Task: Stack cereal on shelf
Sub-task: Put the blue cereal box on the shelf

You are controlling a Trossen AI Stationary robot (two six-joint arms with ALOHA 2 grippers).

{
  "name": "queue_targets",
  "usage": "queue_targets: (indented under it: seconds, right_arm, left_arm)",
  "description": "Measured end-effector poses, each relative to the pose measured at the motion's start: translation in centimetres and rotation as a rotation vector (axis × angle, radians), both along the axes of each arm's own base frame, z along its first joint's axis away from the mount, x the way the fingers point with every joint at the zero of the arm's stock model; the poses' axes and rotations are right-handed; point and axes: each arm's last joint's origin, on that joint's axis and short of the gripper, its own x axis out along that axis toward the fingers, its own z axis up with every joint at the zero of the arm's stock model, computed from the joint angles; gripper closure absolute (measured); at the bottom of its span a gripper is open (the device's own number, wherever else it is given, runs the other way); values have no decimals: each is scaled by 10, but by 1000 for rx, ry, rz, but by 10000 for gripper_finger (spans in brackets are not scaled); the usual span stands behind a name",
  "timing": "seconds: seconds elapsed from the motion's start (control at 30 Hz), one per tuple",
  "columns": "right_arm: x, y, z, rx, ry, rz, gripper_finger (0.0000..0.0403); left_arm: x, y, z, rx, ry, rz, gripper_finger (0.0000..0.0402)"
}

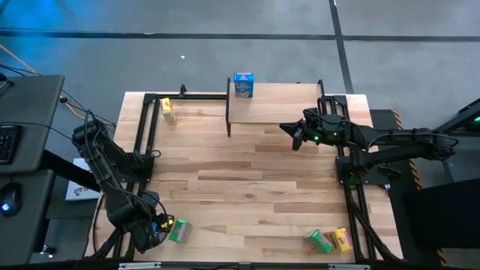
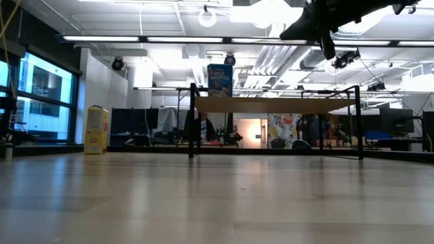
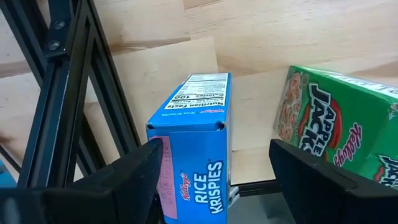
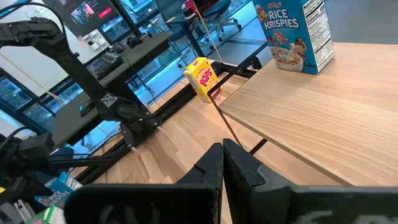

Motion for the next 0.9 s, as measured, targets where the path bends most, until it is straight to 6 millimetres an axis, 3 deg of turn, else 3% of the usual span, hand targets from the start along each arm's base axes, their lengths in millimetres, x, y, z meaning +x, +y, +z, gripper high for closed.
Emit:
queue_targets:
  seconds: [0.63,0.9]
  right_arm:
    - [0,0,0,-6,7,1,402]
    - [0,0,0,-7,7,1,402]
  left_arm:
    - [-9,11,15,-12,-29,-11,112]
    - [-7,7,7,-22,-24,-10,112]
